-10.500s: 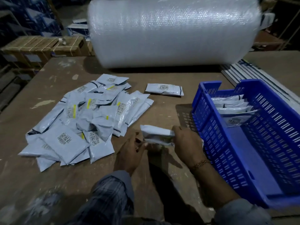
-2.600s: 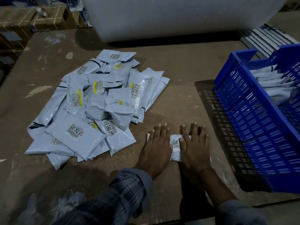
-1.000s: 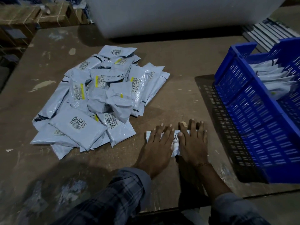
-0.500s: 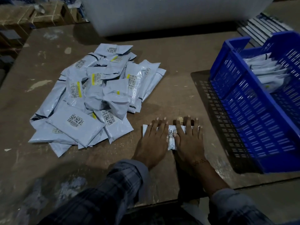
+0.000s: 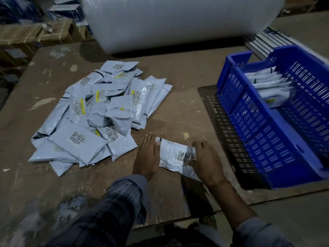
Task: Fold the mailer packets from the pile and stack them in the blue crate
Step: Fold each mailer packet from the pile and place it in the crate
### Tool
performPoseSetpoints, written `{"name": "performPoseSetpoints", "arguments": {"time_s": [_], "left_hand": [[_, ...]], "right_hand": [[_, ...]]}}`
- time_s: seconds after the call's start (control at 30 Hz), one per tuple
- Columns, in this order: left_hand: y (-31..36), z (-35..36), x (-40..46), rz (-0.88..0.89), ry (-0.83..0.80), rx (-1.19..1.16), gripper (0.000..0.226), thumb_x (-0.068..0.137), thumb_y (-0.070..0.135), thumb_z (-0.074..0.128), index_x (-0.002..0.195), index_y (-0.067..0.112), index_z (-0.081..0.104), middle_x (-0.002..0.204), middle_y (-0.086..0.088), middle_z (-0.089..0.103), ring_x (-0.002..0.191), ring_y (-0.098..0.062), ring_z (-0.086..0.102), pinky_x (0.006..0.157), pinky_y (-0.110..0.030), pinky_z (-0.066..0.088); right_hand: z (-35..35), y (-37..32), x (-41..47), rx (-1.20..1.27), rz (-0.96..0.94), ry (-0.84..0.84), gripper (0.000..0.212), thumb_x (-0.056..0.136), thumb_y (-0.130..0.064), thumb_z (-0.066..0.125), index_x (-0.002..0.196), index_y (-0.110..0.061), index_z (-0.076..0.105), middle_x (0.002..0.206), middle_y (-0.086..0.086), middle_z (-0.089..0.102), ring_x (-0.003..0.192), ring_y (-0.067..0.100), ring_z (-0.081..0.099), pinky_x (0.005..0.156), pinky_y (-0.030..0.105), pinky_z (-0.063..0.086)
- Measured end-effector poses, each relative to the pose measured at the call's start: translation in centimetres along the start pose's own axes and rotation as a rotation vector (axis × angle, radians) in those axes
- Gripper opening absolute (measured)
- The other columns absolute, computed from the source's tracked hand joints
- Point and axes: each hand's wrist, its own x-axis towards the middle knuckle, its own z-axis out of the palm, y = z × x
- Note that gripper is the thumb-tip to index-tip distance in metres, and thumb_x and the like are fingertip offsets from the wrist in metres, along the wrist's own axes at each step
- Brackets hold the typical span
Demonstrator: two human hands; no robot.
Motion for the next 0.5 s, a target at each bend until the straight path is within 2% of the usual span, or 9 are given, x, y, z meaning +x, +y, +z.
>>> {"name": "performPoseSetpoints", "arguments": {"time_s": [0.1,0.17,0.23,0.3,0.4,0.5], "left_hand": [[1.0,0.6,0.3,-0.048,0.093,-0.093,0.074,0.108,0.064,0.014,0.143,0.017,0.059,0.148,-0.003,0.060,0.141,-0.023,0.051,0.119,-0.047,0.039],[2.3,1.2,0.9,-0.226,0.173,-0.197,0.062,0.109,0.060,0.021,0.124,0.022,0.067,0.129,0.002,0.067,0.124,-0.023,0.060,0.109,-0.045,0.046],[3.9,1.7,1.9,-0.301,0.205,-0.134,0.045,0.109,0.045,0.035,0.119,0.017,0.067,0.123,-0.004,0.068,0.120,-0.030,0.060,0.105,-0.048,0.047],[5.0,2.5,3.1,-0.291,0.121,0.029,0.038,0.106,0.032,0.045,0.129,0.008,0.065,0.136,-0.015,0.063,0.132,-0.036,0.052,0.113,-0.053,0.042],[7.1,3.5,3.9,-0.314,-0.048,0.203,0.056,0.105,0.049,0.044,0.148,0.014,0.053,0.162,-0.017,0.041,0.152,-0.038,0.032,0.124,-0.055,0.028],[9.8,4.6,4.2,-0.290,-0.209,0.258,0.067,0.106,0.056,0.047,0.164,0.024,0.032,0.177,-0.013,0.006,0.162,-0.035,0.004,0.129,-0.051,0.009]], "right_hand": [[-3.2,0.7,0.3,0.039,0.023,0.047,0.039,0.071,-0.022,0.085,0.103,-0.018,0.063,0.105,0.010,0.056,0.087,0.035,0.063,0.070,0.040,0.051],[-5.9,0.9,0.3,0.079,0.032,0.079,0.039,0.072,-0.025,0.086,0.103,-0.020,0.063,0.107,0.007,0.056,0.090,0.032,0.063,0.073,0.040,0.053],[-9.0,1.2,0.4,0.139,0.008,0.144,0.037,0.075,-0.023,0.086,0.104,-0.021,0.062,0.106,0.004,0.058,0.093,0.029,0.061,0.076,0.042,0.053],[-12.1,1.6,0.4,0.222,-0.023,0.222,0.029,0.082,-0.020,0.083,0.101,-0.023,0.060,0.102,0.001,0.060,0.092,0.024,0.060,0.076,0.043,0.053],[-16.9,2.7,0.5,0.324,-0.055,0.330,0.023,0.087,-0.015,0.079,0.097,-0.023,0.059,0.096,-0.004,0.062,0.089,0.018,0.057,0.071,0.037,0.049],[-21.5,4.6,0.7,0.342,-0.094,0.430,0.027,0.086,-0.013,0.080,0.106,-0.021,0.064,0.102,-0.004,0.067,0.095,0.016,0.060,0.076,0.035,0.050]]}}
